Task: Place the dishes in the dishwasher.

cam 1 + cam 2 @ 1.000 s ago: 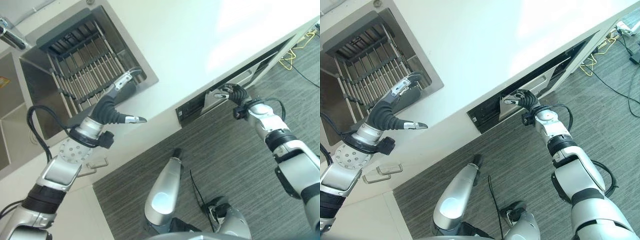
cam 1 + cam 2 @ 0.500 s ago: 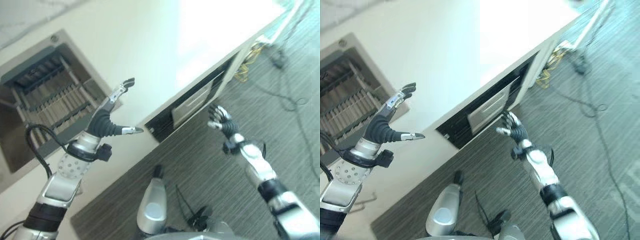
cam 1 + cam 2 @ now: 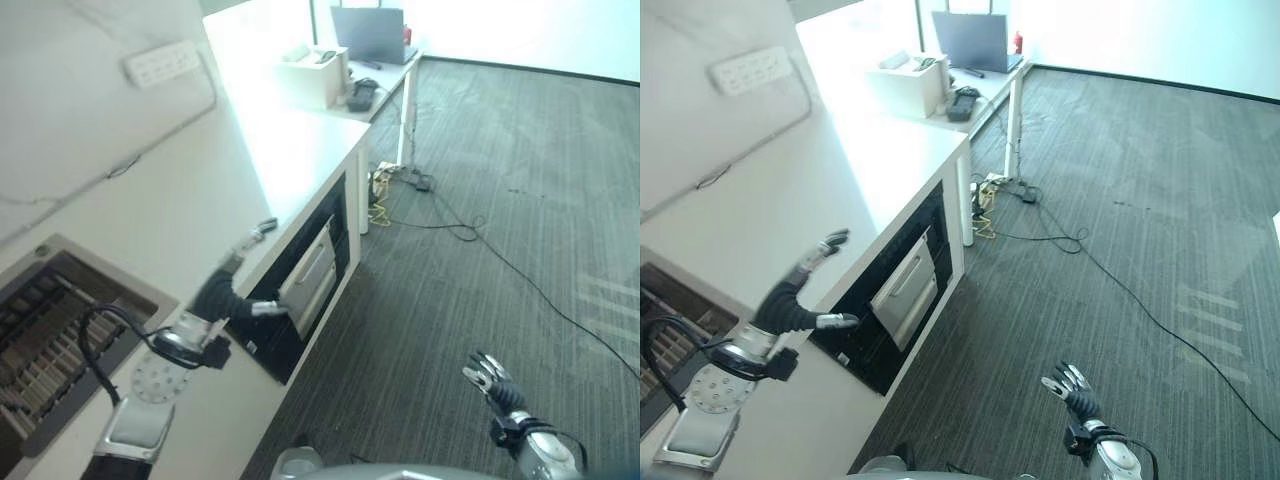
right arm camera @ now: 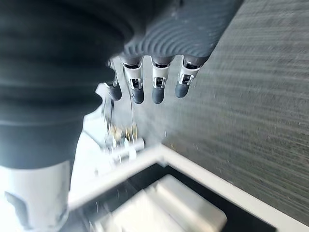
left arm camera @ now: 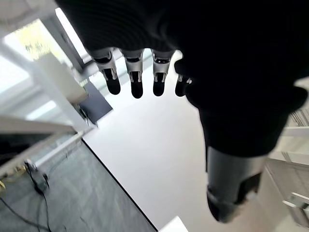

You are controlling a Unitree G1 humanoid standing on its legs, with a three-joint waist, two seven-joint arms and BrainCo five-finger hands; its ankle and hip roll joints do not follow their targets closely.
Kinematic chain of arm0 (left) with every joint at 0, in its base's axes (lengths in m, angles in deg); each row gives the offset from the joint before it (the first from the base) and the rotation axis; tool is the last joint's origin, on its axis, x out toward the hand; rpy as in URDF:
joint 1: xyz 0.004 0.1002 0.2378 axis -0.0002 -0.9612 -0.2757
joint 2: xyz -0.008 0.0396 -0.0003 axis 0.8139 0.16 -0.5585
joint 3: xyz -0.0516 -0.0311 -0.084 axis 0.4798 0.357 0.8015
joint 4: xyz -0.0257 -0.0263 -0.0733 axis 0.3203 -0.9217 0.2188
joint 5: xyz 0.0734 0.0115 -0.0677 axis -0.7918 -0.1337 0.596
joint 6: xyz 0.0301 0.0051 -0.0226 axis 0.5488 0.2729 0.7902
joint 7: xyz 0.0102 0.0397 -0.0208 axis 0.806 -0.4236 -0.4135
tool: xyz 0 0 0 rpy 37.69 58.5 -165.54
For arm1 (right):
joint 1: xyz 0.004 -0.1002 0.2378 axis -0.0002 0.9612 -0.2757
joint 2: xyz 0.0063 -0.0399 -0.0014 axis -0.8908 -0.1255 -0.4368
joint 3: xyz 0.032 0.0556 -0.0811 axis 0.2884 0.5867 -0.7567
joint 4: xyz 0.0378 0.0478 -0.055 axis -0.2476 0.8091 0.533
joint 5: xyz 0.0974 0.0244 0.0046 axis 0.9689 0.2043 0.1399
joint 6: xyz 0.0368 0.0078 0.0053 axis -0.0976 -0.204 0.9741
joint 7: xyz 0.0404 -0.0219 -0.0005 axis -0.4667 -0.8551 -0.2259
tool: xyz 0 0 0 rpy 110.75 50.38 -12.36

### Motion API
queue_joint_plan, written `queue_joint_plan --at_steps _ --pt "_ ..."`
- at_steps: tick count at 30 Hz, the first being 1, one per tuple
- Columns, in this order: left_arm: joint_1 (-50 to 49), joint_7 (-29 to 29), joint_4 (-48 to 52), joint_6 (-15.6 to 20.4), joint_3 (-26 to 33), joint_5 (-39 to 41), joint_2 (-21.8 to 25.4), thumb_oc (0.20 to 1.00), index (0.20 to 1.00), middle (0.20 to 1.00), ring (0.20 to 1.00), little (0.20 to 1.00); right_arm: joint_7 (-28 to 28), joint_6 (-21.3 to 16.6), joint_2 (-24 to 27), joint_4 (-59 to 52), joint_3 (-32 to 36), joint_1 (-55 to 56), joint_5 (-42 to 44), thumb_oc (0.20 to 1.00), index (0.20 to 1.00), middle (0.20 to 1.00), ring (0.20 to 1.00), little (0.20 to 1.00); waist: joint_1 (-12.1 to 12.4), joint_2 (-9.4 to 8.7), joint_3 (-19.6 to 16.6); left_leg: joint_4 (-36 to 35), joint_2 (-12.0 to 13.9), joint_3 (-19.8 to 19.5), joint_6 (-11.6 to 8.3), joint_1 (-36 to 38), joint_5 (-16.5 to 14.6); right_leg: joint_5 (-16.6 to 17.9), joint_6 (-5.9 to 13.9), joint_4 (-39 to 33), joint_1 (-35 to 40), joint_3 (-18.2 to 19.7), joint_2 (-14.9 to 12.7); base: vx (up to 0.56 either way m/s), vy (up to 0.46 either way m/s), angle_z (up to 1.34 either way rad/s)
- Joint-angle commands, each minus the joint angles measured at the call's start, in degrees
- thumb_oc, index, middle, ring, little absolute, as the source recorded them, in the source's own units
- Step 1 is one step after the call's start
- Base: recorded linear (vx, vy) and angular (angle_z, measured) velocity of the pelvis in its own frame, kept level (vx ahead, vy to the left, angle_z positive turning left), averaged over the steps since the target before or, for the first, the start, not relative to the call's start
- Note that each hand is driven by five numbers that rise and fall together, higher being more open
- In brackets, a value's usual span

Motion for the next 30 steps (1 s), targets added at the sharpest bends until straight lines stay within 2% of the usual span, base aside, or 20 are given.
queue_joint_plan --at_steps 1,2,6,7,10,11,12,13,14,16,17,21,25,30 --pt "5.5 5.2 -4.7 -1.4 -3.6 1.8 2.6 1.000 1.000 1.000 1.000 1.000 -0.6 -2.4 0.5 1.5 2.1 -5.9 -0.9 1.000 1.000 1.000 1.000 1.000 -1.0 -1.95 3.7 2.4 4.3 0.6 -3.11 1.4 -1.4 2.1 2.50 -3.4 1.8 4.9 -0.5 -0.04 -0.016 -0.72" --pt "6.6 6.6 -8.3 -2.7 -6.9 0.4 3.2 1.000 1.000 1.000 1.000 1.000 0.3 -2.5 0.8 4.3 3.0 -5.7 -0.2 1.000 1.000 1.000 1.000 1.000 -2.7 -2.13 3.5 2.1 4.2 1.9 -2.76 2.6 -1.9 2.1 2.64 -3.4 1.7 5.7 -0.1 -0.03 -0.016 -0.72" --pt "7.9 10.0 -13.6 -5.0 -11.2 -1.4 2.9 1.000 1.000 1.000 1.000 1.000 1.3 -3.0 1.0 8.1 4.2 -5.3 -1.3 1.000 1.000 1.000 1.000 1.000 -4.3 -2.33 3.4 1.0 3.9 3.5 -2.27 4.4 -2.3 2.4 3.04 -3.5 1.5 7.2 0.2 -0.02 0.000 -0.35" --pt "8.7 10.8 -17.1 -5.9 -14.2 -2.3 2.7 1.000 1.000 1.000 1.000 1.000 1.8 -3.4 1.1 10.0 4.3 -5.2 -1.0 1.000 1.000 1.000 1.000 1.000 -5.1 -2.51 3.4 0.5 3.6 4.1 -1.97 5.1 -2.6 2.6 3.30 -3.7 1.5 7.9 0.3 -0.03 0.002 -0.26" --pt "9.9 12.4 -26.4 -12.0 -18.9 -1.2 0.2 1.000 1.000 1.000 1.000 1.000 2.9 -2.2 0.4 12.8 4.4 -5.0 0.1 1.000 1.000 1.000 1.000 1.000 -6.8 -2.98 3.0 0.1 2.9 5.2 -1.19 6.2 -3.4 3.1 3.86 -3.5 0.8 9.5 0.4 0.00 -0.006 -0.31" --pt "9.8 12.7 -31.2 -15.5 -19.6 -0.1 -1.3 1.000 1.000 1.000 1.000 1.000 3.5 -1.4 0.0 14.2 4.3 -4.9 -0.3 1.000 1.000 1.000 1.000 1.000 -7.2 -3.17 3.0 0.3 2.7 5.6 -0.86 6.6 -3.9 3.2 4.07 -3.3 0.4 10.1 0.3 0.00 -0.017 -0.39" --pt "9.9 12.7 -31.8 -15.7 -19.6 -0.2 -1.6 1.000 1.000 1.000 1.000 1.000 3.6 -1.2 0.0 14.5 4.3 -4.9 -0.5 1.000 1.000 1.000 1.000 1.000 -7.3 -3.18 3.1 0.3 2.7 5.7 -0.80 6.6 -4.0 3.2 4.10 -3.2 0.3 10.2 0.3 0.00 -0.022 -0.49" --pt "8.7 12.1 -40.7 -18.8 -18.7 2.9 -4.9 1.000 1.000 1.000 1.000 1.000 6.2 1.1 -0.8 17.2 4.5 -4.8 1.3 1.000 1.000 1.000 1.000 1.000 -7.5 -3.36 3.3 0.5 2.4 5.8 -0.51 7.1 -4.5 3.4 4.32 -3.4 0.2 10.9 0.2 0.02 -0.023 -0.41" --pt "7.2 10.5 -49.4 -18.9 -15.5 6.6 -8.1 1.000 1.000 1.000 1.000 1.000 8.3 1.9 -1.6 20.7 5.4 -4.6 2.2 1.000 1.000 1.000 1.000 1.000 -7.3 -3.54 3.2 0.5 2.3 5.9 -0.34 7.5 -4.7 3.8 4.26 -3.9 0.4 10.9 0.2 0.03 -0.028 -0.38" --pt "5.8 11.1 -57.3 -22.2 -10.8 9.5 -11.2 1.000 1.000 1.000 1.000 1.000 9.5 2.4 -2.7 23.9 6.4 -4.1 1.4 1.000 1.000 1.000 1.000 1.000 -6.8 -3.75 3.0 0.5 2.3 5.9 -0.23 7.7 -4.8 3.8 4.12 -4.2 0.8 10.7 0.1 0.04 -0.017 -0.21" --pt "5.4 12.0 -61.2 -22.0 -8.8 9.1 -12.3 1.000 1.000 1.000 1.000 1.000 10.0 2.0 -3.2 25.5 6.9 -3.8 0.5 1.000 1.000 1.000 1.000 1.000 -6.5 -3.85 2.7 0.6 2.4 5.8 -0.20 7.4 -4.8 4.0 3.98 -4.2 0.5 10.5 0.1 0.03 -0.012 -0.04" --pt "4.4 11.5 -75.5 -28.4 -3.3 7.2 -15.1 1.000 1.000 1.000 1.000 1.000 8.3 3.2 -5.0 29.7 6.4 -3.5 -3.4 1.000 1.000 1.000 1.000 1.000 -5.9 -4.20 2.3 0.6 2.8 5.5 -0.46 7.3 -4.6 3.8 3.69 -4.2 0.8 9.3 -0.2 0.02 0.010 0.03" --pt "3.9 7.9 -78.7 -35.3 1.2 10.8 -16.2 1.000 1.000 1.000 1.000 1.000 6.8 6.0 -5.5 32.0 6.7 -2.9 -5.3 1.000 1.000 1.000 1.000 1.000 -5.5 -3.67 2.2 0.5 2.9 5.0 -0.62 7.1 -4.6 3.2 3.25 -4.2 1.2 7.7 -0.5 0.02 0.073 0.00" --pt "3.6 4.4 -79.8 -39.7 4.4 19.5 -17.2 1.000 1.000 1.000 1.000 1.000 6.0 7.4 -5.5 33.9 5.3 -3.5 -9.5 1.000 1.000 1.000 1.000 1.000 -3.7 -3.01 3.1 1.2 2.8 2.8 -0.87 5.5 -4.6 2.3 2.54 -3.6 1.3 6.0 -0.8 -0.03 0.082 0.04"
